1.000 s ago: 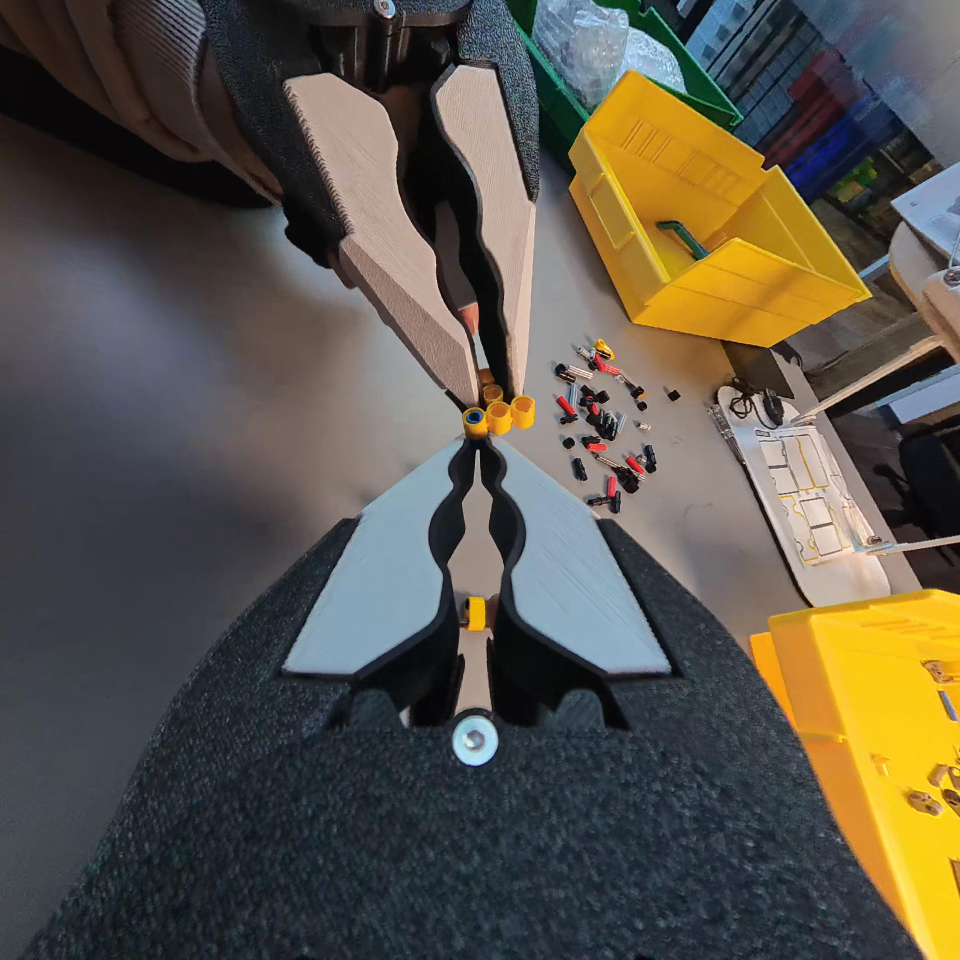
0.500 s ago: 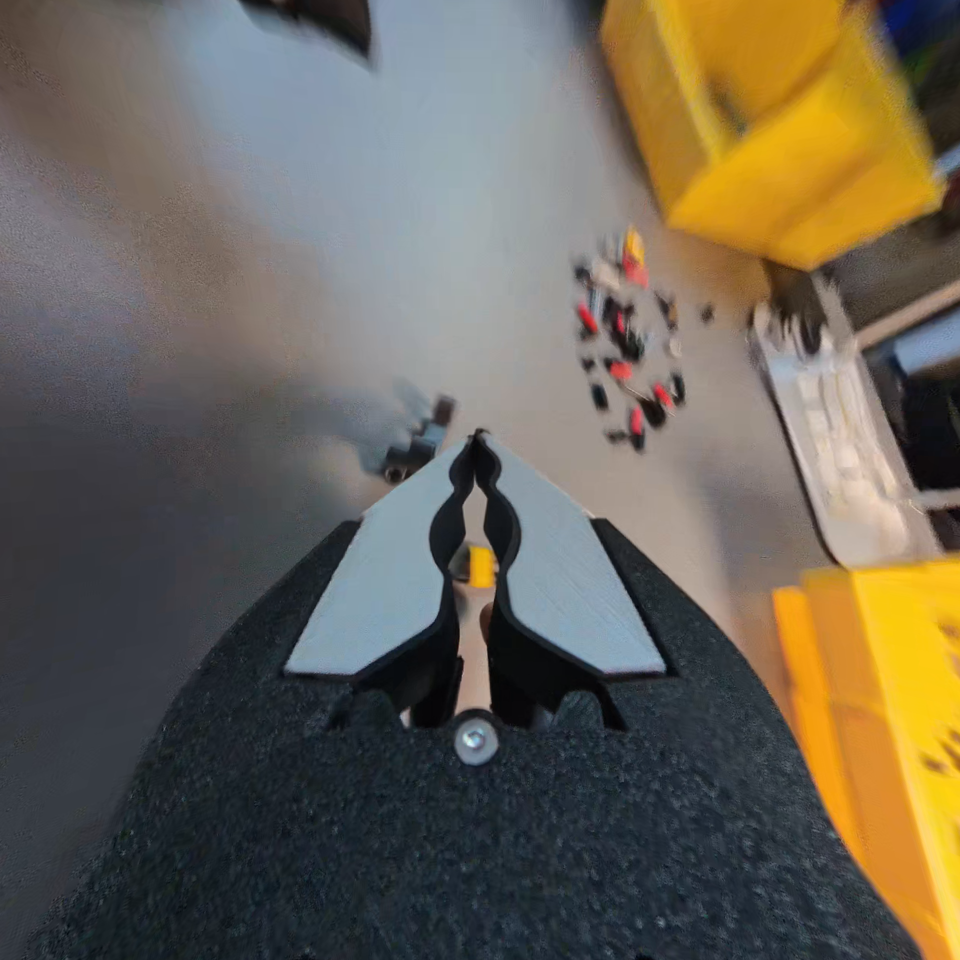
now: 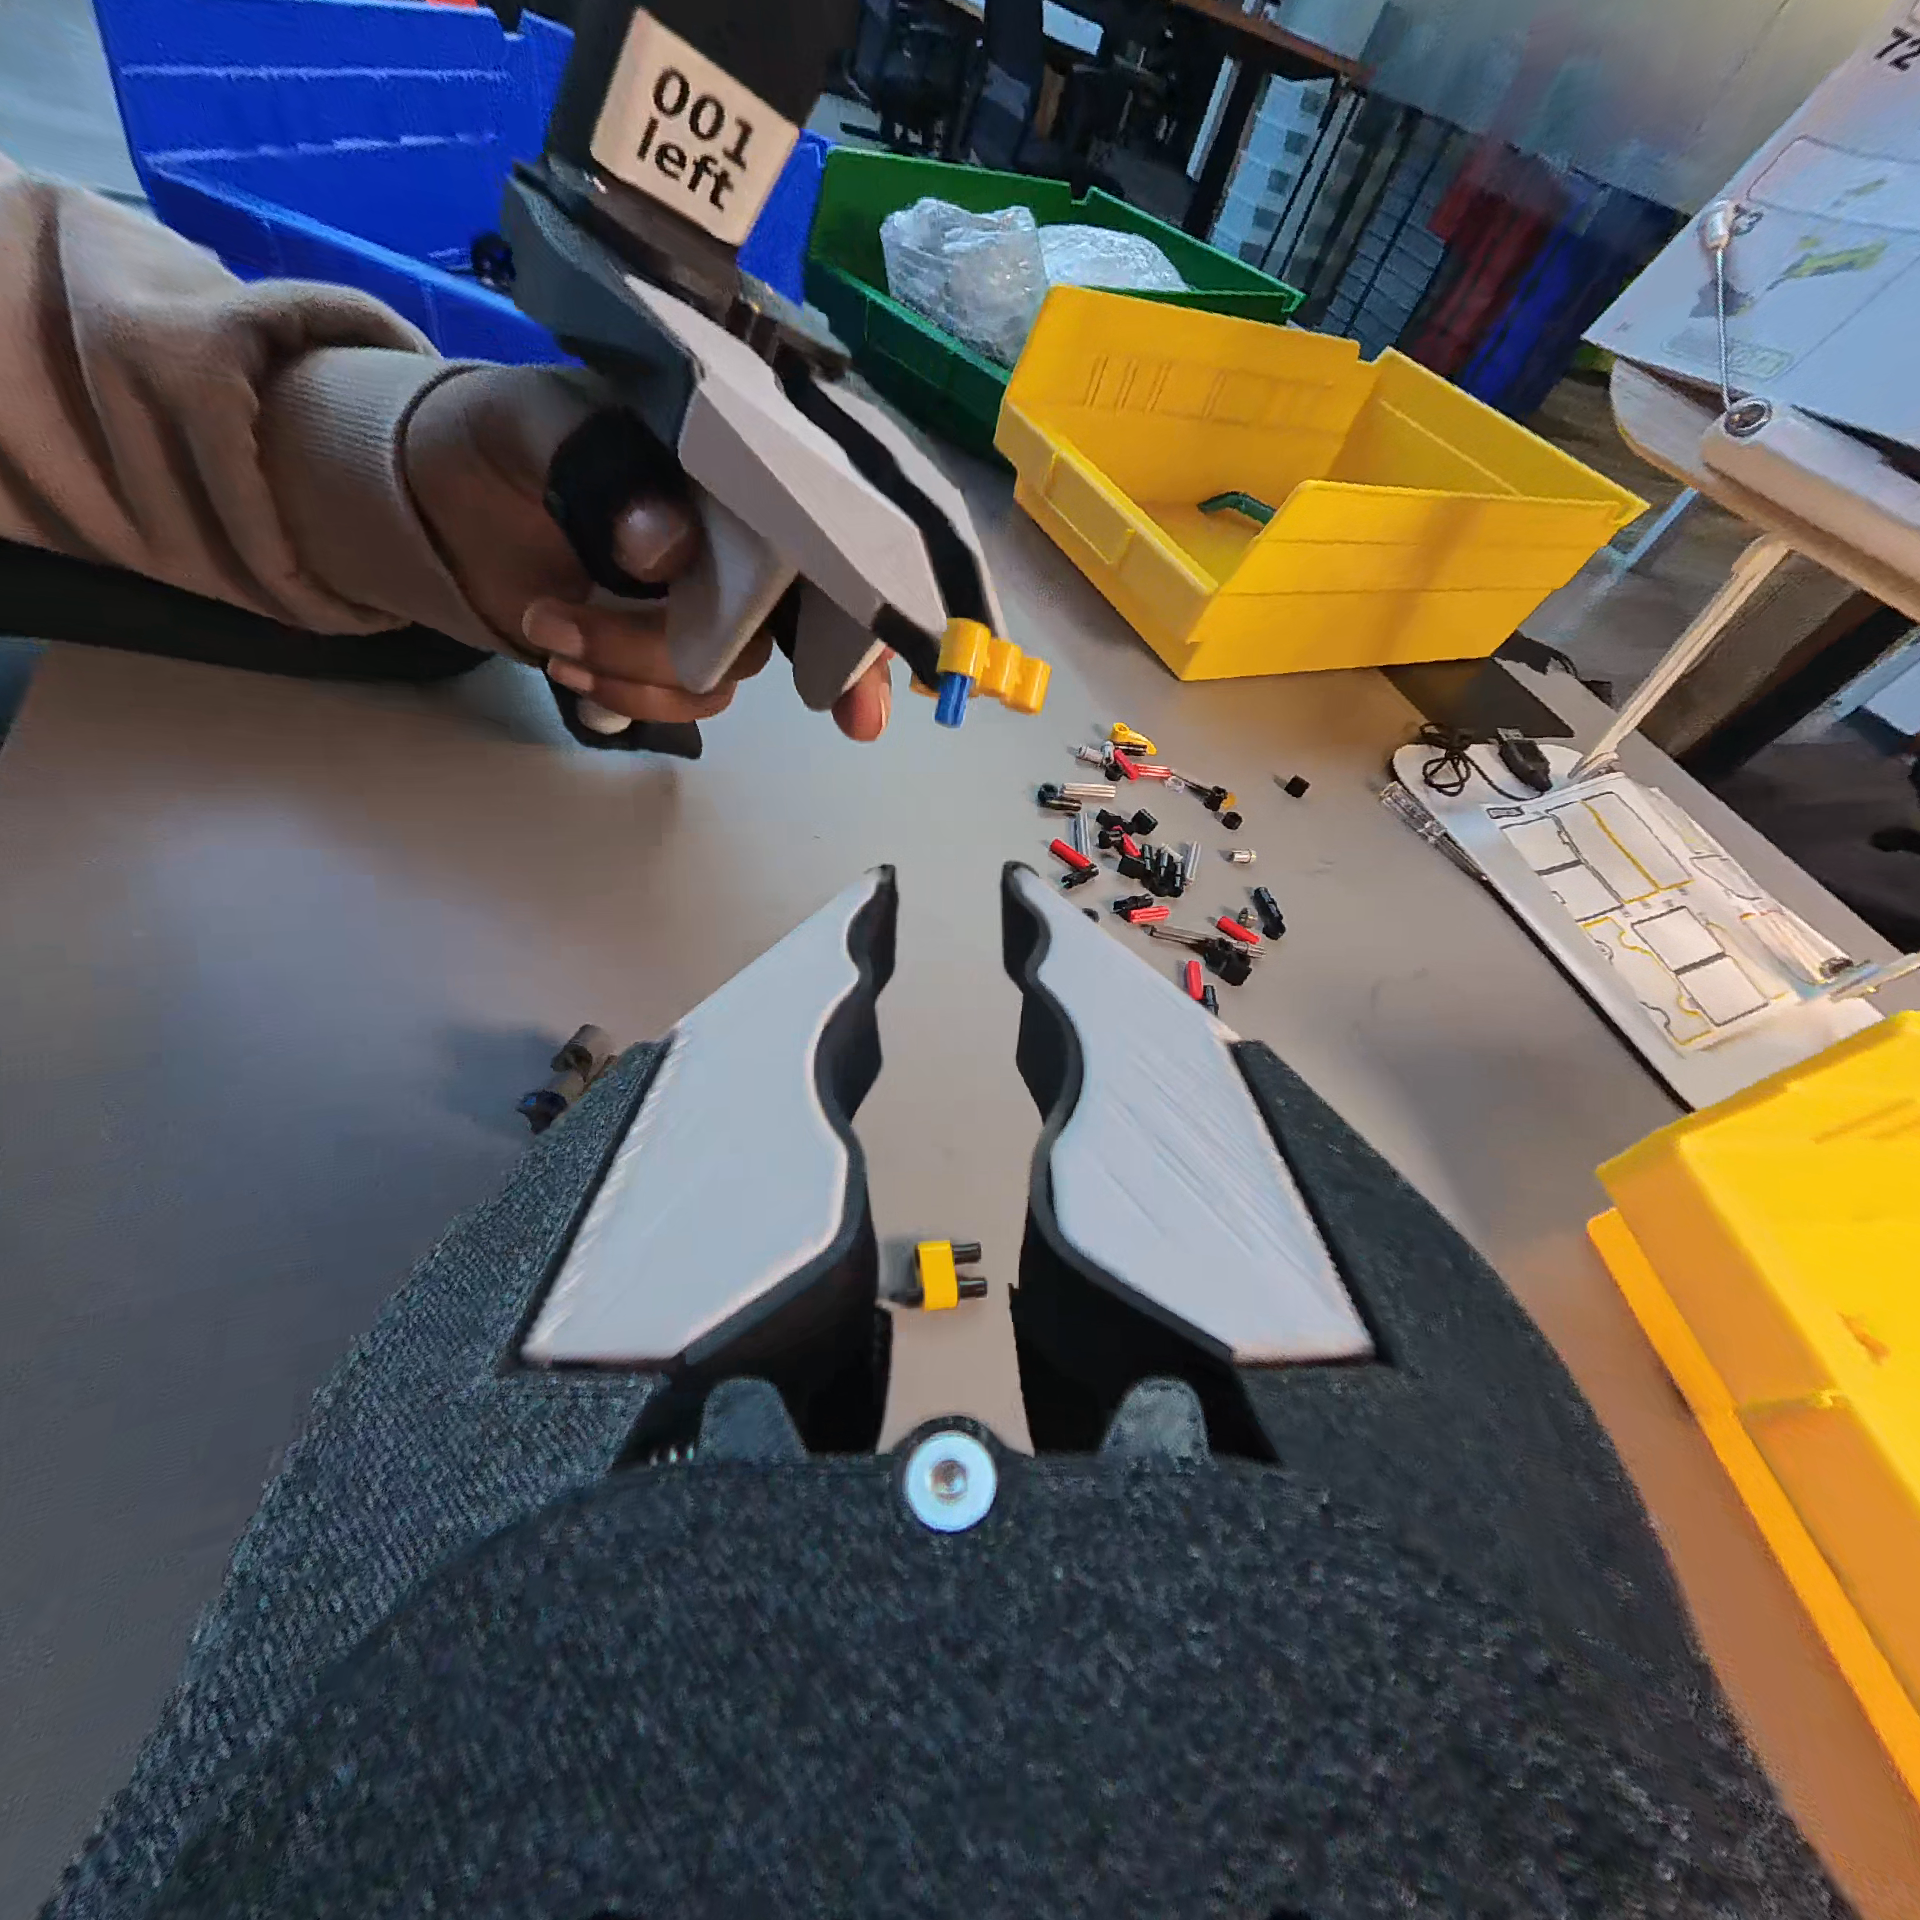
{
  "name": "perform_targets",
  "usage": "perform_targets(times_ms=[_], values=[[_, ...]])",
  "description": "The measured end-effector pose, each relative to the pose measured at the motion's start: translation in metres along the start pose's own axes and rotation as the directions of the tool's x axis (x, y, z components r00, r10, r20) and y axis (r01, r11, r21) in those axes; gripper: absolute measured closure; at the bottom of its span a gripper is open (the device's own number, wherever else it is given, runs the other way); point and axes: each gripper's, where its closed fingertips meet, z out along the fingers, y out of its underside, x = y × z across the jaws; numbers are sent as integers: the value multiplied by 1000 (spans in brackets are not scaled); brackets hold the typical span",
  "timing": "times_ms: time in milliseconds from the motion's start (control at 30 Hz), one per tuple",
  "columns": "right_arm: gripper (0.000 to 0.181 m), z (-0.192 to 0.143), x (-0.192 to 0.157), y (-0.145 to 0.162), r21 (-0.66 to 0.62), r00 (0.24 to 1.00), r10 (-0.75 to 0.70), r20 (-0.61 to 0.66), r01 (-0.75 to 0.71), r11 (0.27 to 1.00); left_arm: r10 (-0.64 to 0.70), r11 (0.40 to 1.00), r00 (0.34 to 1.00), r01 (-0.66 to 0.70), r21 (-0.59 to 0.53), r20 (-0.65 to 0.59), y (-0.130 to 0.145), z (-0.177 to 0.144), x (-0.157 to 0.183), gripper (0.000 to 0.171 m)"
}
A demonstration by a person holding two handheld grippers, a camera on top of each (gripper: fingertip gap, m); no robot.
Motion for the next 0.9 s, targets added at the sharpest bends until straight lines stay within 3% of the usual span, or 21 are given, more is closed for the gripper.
perform_targets(times_ms=[133, 233, 367, 400, 500, 567, 700, 900], values=[[158, -1, 0, -4, 32, 1000, 26, 1, -26, 999, -40, 998, 999, 39, -44, -25, 11, 8, 2, 164], [152, -6, -1, -7, 63, 997, -82, -12, 82, 995, -193, 981, 966, 185, -57, -175, 11, 9, 18, 164], [154, -16, -19, -26, 184, 973, -229, 10, 224, 957, -483, 874, 783, 456, -166, -392, 13, 6, 41, 164], [165, -17, -25, -29, 203, 969, -245, 29, 234, 951, -523, 849, 743, 499, -175, -419, 12, 4, 43, 164], [173, -19, -27, -29, 192, 974, -220, 56, 206, 960, -578, 807, 685, 559, -188, -444, 10, 3, 42, 164], [174, -21, -24, -31, 200, 987, -127, 96, 106, 974, -587, 798, 680, 576, -175, -439, 8, 3, 39, 164], [174, -19, -16, -28, 182, 990, 30, 137, -55, 982, -555, 823, 734, 552, -133, -390, 7, 2, 31, 162], [174, -20, -7, -28, 187, 956, 216, 200, -253, 949, -519, 848, 782, 522, -93, -346, 6, 0, 25, 161]])
